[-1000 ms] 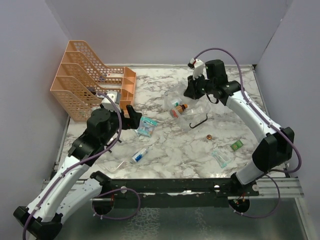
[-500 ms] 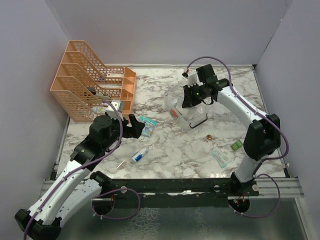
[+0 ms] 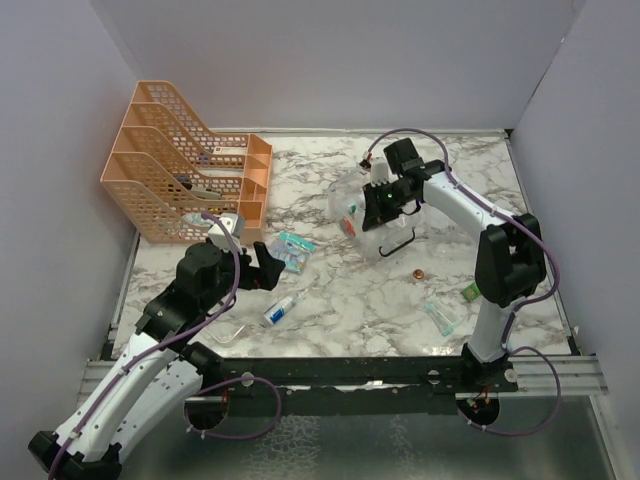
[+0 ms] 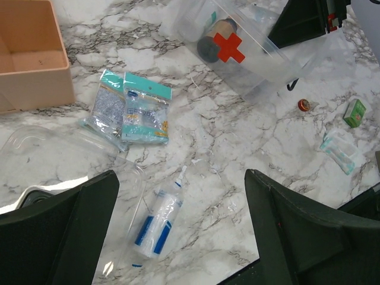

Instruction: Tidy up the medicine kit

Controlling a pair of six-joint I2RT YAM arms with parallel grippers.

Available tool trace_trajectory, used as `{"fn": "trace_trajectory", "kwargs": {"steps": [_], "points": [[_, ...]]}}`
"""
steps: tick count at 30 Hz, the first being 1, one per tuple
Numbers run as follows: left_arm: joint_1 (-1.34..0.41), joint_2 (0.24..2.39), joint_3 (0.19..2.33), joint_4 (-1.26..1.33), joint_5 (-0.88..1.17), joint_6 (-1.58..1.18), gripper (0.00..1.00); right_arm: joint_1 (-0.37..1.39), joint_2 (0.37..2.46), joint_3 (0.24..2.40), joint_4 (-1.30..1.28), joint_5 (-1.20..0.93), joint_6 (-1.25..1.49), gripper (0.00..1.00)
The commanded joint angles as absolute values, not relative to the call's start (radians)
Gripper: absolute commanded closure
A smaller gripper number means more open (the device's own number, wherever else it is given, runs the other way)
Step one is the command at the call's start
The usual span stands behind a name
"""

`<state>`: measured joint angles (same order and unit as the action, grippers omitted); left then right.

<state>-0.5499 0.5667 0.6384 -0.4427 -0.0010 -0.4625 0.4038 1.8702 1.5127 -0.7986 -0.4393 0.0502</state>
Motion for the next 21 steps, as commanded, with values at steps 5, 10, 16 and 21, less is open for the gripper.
{"fn": "trace_trajectory", "kwargs": {"steps": [5,10,16,21], "points": [[-0.547,0.585,0.63,-0.442,0.021,-0.442,0.03,0.399,1.909,1.55,-0.847,-0.462,0.087,0.98],[-0.546,0.591,0.628,-0.445,0.033,-0.446,0.01,0.398,1.91,1.556,-0.835,-0.477,0.107,0.96],[-0.546,0.581,0.624,-0.444,0.016,-0.45,0.01,0.398,1.911,1.483,-0.783,-0.502,0.136,0.88],[-0.546,0.583,0.624,-0.445,0.013,-0.451,0.01,0.399,1.919,1.447,-0.721,-0.52,0.154,0.81]]}}
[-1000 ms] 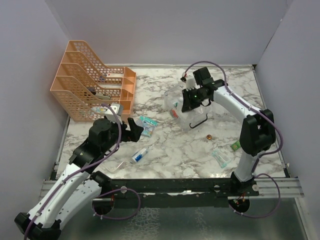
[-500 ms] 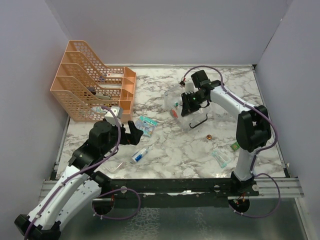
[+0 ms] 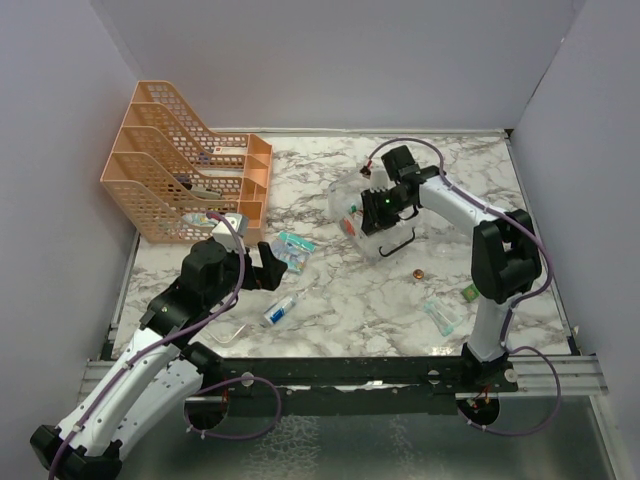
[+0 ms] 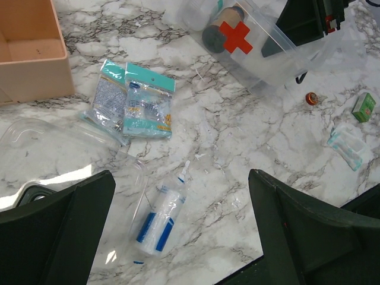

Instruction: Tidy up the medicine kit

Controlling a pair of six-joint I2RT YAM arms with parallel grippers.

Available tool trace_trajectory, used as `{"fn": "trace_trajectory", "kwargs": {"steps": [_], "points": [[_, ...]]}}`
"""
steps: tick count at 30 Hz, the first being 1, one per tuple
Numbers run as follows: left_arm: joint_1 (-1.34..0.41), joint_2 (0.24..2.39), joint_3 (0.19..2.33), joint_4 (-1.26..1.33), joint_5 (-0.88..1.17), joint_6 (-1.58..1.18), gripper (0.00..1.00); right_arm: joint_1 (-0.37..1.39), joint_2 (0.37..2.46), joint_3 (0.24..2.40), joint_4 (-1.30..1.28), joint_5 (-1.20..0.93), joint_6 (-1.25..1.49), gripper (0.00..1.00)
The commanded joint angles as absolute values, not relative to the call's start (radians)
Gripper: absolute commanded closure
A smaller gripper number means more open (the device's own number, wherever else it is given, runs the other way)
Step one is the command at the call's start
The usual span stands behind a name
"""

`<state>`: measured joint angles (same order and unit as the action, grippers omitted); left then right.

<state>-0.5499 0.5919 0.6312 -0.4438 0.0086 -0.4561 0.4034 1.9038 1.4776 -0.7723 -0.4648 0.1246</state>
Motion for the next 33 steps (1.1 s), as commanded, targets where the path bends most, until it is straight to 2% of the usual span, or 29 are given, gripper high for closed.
{"fn": "trace_trajectory", "kwargs": {"steps": [1,6,9,10,23,29,33], "points": [[-0.546,0.582,0.624,-0.446,0.012,-0.45,0.01,0.398,1.917,1.442,-0.712,-0.518,0.156,0.78],[-0.547,0.58,0.624,-0.446,0.011,-0.451,0.01,0.4,1.876,1.424,-0.693,-0.428,0.157,0.55],[-0.547,0.58,0.624,-0.446,0.009,-0.451,0.01,0.399,1.855,1.424,-0.693,-0.36,0.156,0.45],[-0.546,0.58,0.624,-0.446,0.009,-0.452,0.01,0.399,1.85,1.424,-0.693,-0.345,0.155,0.44],[-0.546,0.583,0.624,-0.448,0.003,-0.455,0.01,0.4,1.818,1.418,-0.687,-0.204,0.146,0.46],[-0.546,0.584,0.624,-0.449,0.002,-0.456,0.01,0.408,1.829,1.403,-0.667,-0.208,0.123,0.59],[-0.546,0.586,0.624,-0.448,0.002,-0.455,0.01,0.418,1.858,1.41,-0.676,-0.187,0.111,0.58]]}}
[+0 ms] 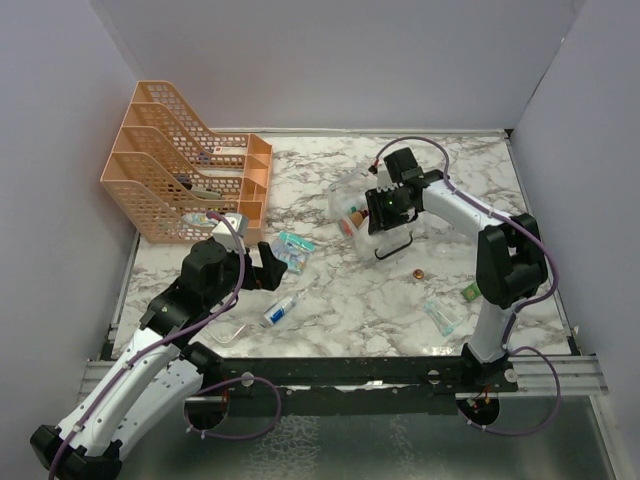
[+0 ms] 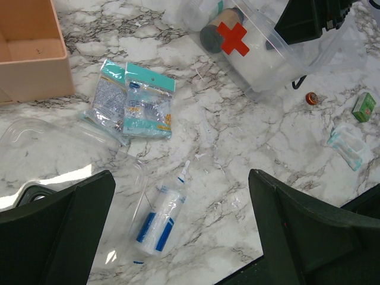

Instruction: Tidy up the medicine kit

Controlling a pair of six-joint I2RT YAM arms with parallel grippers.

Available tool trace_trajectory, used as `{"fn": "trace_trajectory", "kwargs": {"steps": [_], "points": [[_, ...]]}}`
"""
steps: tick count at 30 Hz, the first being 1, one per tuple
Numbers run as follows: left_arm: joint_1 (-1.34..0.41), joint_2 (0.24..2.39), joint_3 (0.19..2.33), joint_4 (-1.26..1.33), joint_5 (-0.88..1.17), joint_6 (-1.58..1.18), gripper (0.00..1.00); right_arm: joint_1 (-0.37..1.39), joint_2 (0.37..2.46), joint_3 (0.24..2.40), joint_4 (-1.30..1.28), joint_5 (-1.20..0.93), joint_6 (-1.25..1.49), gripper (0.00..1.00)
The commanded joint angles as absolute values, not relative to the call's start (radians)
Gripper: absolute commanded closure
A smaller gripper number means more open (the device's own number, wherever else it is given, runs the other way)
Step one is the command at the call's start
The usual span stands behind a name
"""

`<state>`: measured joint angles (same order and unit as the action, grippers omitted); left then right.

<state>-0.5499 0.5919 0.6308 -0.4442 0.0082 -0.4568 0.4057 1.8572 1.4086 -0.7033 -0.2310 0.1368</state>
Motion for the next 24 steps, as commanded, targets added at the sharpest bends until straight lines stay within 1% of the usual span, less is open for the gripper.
{"fn": "trace_trajectory", "kwargs": {"steps": [1,3,7,10,14,19,24], "points": [[-0.546,0.586,0.624,-0.449,0.0,-0.456,0.01,0.42,1.863,1.411,-0.676,-0.179,0.109,0.56],[-0.547,0.586,0.624,-0.449,0.0,-0.456,0.01,0.424,1.861,1.412,-0.67,-0.164,0.11,0.52],[-0.547,0.588,0.624,-0.449,-0.002,-0.456,0.01,0.438,1.829,1.419,-0.656,-0.12,0.118,0.46],[-0.547,0.593,0.626,-0.451,-0.004,-0.455,0.01,0.455,1.808,1.43,-0.655,-0.057,0.125,0.44],[-0.547,0.597,0.627,-0.453,-0.007,-0.455,0.01,0.477,1.78,1.435,-0.656,0.019,0.137,0.44],[-0.546,0.597,0.627,-0.454,-0.012,-0.456,0.01,0.513,1.746,1.433,-0.661,0.075,0.152,0.48],[-0.546,0.603,0.627,-0.456,-0.014,-0.457,0.01,0.54,1.726,1.422,-0.667,0.091,0.164,0.59]]}}
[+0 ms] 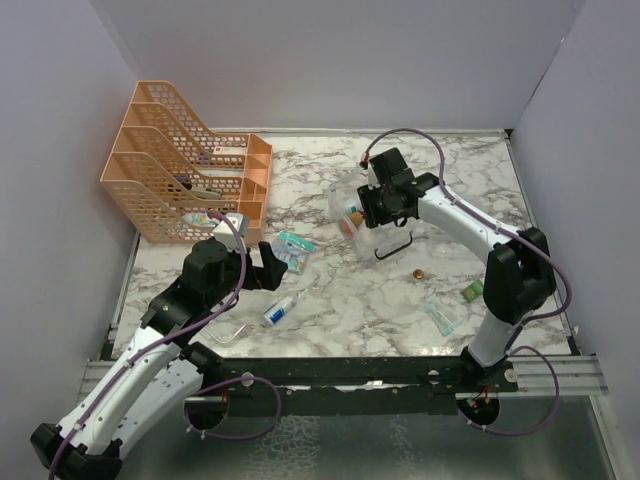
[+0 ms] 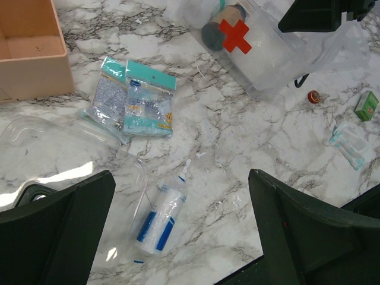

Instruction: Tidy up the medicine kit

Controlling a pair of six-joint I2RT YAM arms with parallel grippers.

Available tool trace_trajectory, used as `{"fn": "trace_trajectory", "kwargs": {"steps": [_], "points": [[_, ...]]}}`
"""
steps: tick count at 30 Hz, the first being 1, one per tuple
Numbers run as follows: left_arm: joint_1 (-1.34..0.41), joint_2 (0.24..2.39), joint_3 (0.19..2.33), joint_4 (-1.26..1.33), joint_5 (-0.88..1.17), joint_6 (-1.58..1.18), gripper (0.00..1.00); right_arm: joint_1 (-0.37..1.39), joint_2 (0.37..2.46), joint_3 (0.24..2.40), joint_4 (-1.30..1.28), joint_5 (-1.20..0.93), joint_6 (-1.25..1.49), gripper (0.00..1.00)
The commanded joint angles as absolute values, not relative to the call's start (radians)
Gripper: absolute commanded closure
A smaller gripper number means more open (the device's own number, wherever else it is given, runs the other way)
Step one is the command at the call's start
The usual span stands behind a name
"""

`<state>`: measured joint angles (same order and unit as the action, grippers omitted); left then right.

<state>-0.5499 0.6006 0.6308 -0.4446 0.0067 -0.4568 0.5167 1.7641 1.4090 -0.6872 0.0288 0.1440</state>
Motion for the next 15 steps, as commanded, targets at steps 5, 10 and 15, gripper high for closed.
{"fn": "trace_trajectory", "kwargs": {"steps": [5,10,15], "points": [[-0.547,0.601,0.627,-0.457,-0.015,-0.456,0.01,0.541,1.763,1.394,-0.676,0.096,0.173,0.7],[-0.546,0.601,0.628,-0.456,-0.017,-0.457,0.01,0.541,1.803,1.37,-0.658,0.111,0.185,0.68],[-0.546,0.602,0.628,-0.457,-0.018,-0.457,0.01,0.541,1.845,1.383,-0.643,0.056,0.181,0.58]]}}
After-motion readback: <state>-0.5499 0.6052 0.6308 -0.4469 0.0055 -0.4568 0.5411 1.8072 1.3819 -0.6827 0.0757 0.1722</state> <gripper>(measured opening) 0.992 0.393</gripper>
